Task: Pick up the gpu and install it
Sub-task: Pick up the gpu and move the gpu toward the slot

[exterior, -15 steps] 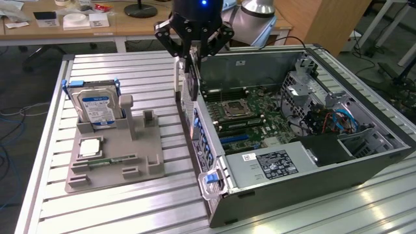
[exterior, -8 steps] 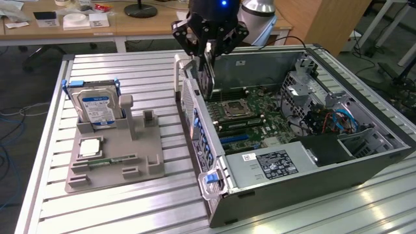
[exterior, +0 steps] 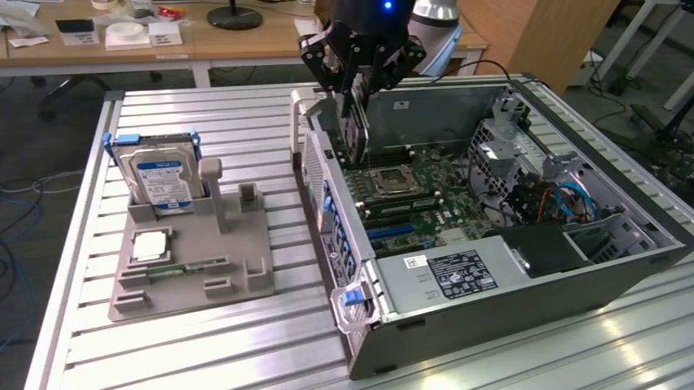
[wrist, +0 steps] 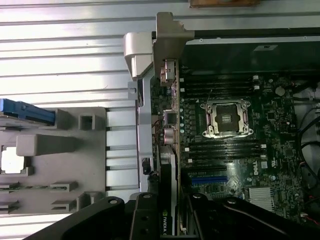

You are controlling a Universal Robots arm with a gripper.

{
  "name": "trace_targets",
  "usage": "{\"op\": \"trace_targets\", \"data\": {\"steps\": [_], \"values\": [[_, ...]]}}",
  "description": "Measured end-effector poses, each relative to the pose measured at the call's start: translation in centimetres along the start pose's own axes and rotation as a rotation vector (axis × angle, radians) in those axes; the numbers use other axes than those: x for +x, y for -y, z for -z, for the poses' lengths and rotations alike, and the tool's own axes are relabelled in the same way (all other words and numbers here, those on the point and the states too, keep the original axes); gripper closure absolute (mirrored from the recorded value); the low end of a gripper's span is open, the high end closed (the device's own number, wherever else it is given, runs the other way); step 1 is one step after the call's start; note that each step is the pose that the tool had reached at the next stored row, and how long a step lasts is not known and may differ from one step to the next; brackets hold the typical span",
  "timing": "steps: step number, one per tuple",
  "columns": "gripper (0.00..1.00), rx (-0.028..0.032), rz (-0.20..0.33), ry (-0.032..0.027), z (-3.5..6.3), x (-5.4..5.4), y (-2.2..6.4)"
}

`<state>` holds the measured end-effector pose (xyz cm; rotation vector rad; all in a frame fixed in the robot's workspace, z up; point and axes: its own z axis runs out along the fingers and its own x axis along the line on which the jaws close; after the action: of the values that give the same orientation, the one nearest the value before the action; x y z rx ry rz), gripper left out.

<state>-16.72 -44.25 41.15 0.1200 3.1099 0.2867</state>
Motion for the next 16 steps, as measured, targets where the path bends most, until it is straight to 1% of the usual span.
{"op": "trace_targets", "data": {"steps": [2,5,8,11,16], "values": [[0.74,0.0004,0.000,0.0001,-0.01,-0.1,-0.01],[0.74,0.0039,0.000,-0.0008,-0.01,-0.4,-0.03],[0.74,0.0065,0.000,-0.0031,-0.01,-0.9,-0.07],[0.74,0.0075,-0.001,-0.0053,-0.03,-1.4,-0.11],[0.74,0.0101,-0.002,-0.0112,-0.05,-2.4,-0.19]]}}
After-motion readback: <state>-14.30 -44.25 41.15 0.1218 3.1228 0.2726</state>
